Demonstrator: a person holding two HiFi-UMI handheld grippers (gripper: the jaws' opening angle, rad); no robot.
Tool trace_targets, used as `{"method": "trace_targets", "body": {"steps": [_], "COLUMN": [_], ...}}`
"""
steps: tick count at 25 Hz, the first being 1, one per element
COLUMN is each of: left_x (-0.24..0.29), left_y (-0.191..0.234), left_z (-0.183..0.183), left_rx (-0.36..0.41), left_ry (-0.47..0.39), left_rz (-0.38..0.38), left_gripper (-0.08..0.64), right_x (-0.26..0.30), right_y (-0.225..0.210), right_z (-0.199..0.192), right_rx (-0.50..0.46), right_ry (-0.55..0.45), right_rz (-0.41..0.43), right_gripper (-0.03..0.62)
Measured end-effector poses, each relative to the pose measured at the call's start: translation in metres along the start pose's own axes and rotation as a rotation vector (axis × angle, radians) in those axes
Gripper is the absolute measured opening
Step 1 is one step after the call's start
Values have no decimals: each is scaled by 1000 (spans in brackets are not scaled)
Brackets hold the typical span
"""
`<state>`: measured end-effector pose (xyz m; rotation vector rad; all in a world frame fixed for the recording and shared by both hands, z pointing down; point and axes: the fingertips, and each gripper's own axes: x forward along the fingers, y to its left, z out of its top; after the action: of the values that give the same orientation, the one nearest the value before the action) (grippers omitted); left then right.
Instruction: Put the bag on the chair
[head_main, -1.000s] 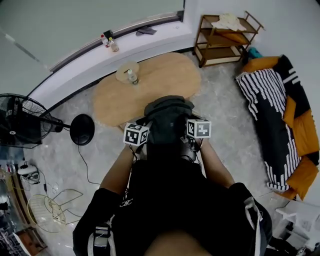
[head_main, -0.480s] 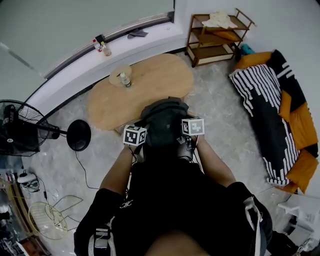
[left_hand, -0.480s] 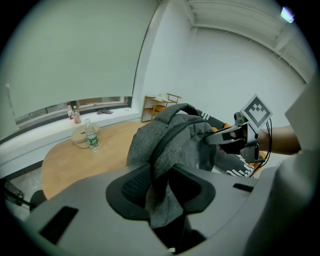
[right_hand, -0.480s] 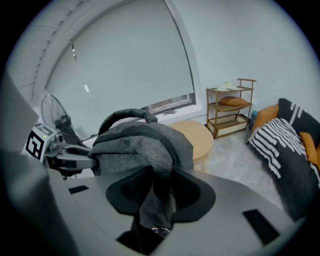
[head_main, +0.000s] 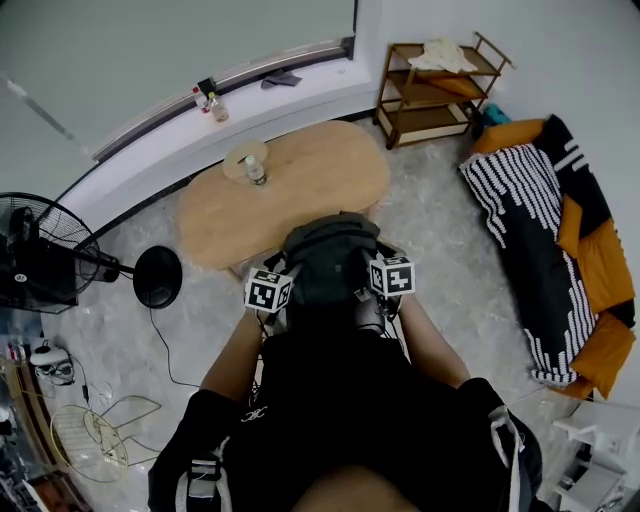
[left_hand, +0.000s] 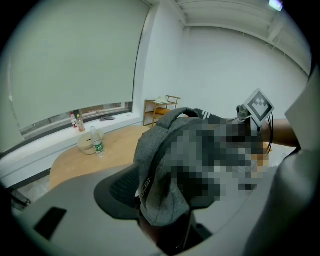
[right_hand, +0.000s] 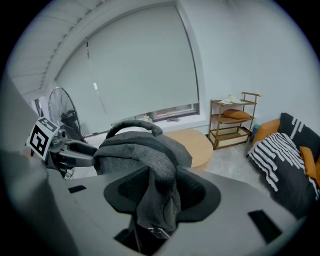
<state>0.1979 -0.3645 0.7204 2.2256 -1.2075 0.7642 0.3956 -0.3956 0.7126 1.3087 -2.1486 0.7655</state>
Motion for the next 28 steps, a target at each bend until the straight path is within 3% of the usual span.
{"method": "trace_targets", "body": {"steps": [6, 12, 19, 23, 28], "left_x": [-30, -72, -144, -172, -185], "left_y": [10, 27, 36, 37, 30], "left_z": [36, 104, 182, 205, 214], "left_rx": [-58, -41, -15, -2, 29], "left_ry": [-148, -334, -593, -671, -682], "left_rz": [24, 98, 194, 237, 261], "left_gripper": [225, 222, 85, 43, 41], "right_x": [-31, -76, -148, -172, -190], "right_y": [1, 6, 9, 6, 4], "right_z": [50, 129, 211, 234, 240], "right_rx": [10, 19, -31, -92, -131], "right_ry": [-177, -441, -732, -777, -802], "right_rz": [4, 21, -67, -134, -159], "right_gripper": [175, 129, 16, 14, 12]}}
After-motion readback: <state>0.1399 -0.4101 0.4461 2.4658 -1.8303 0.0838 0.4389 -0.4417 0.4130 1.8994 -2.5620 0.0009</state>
